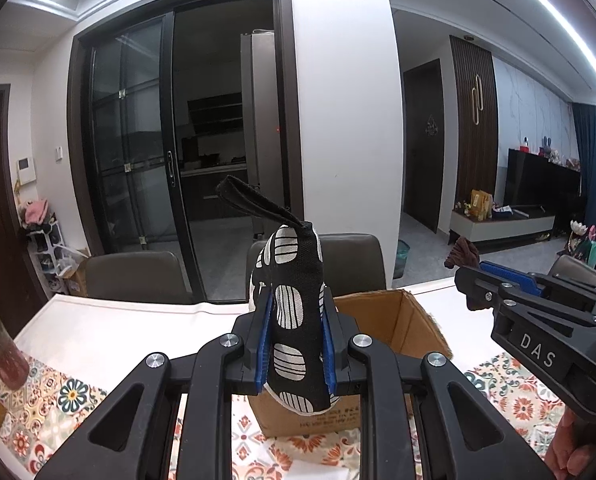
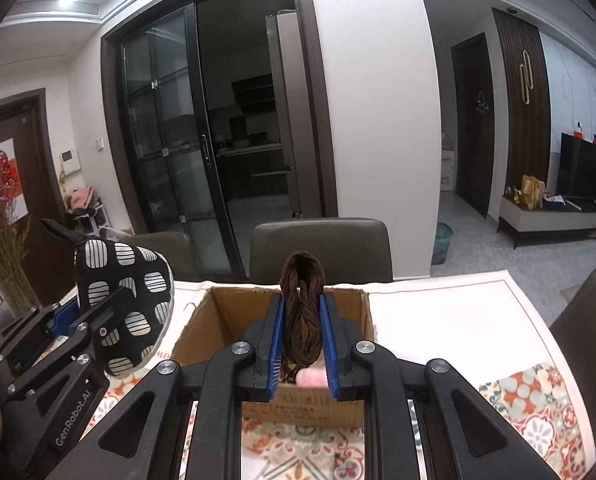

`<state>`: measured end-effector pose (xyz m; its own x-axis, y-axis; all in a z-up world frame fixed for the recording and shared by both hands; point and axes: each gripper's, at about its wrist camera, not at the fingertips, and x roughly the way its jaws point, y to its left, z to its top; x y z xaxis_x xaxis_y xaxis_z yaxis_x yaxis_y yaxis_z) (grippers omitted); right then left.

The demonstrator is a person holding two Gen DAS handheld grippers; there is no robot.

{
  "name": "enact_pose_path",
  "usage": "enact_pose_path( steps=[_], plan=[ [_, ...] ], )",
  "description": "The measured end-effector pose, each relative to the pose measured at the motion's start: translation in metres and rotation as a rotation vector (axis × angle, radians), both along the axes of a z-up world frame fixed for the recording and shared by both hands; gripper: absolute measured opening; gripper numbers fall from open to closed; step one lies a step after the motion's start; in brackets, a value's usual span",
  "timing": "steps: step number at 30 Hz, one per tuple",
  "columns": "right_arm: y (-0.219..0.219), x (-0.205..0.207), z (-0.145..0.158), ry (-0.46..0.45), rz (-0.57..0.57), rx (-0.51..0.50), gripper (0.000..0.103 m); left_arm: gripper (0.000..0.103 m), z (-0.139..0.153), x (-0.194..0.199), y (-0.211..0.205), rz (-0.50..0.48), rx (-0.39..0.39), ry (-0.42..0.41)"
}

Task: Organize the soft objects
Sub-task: 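Lift the spotted pouch and hair tie with both tools over the box, then open both tools to drop the spotted pouch and hair tie into the box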

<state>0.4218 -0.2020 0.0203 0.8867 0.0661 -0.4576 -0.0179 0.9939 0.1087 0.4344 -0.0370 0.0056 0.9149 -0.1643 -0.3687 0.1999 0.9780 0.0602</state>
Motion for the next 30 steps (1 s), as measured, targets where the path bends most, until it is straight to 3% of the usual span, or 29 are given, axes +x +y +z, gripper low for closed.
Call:
enact_pose_path(
  steps=[16, 30],
  plan=[
    [-0.001, 0.062, -0.021, 0.098, 0.039, 0.027, 0.019, 0.022, -0.023, 0.058, -0.011, -0.084, 0.003, 0.132],
    [-0.010, 0.101, -0.067, 0.254, 0.028, 0.057, 0.019, 0.023, -0.045, 0.100, -0.033, -0.118, 0.056, 0.266]
  ],
)
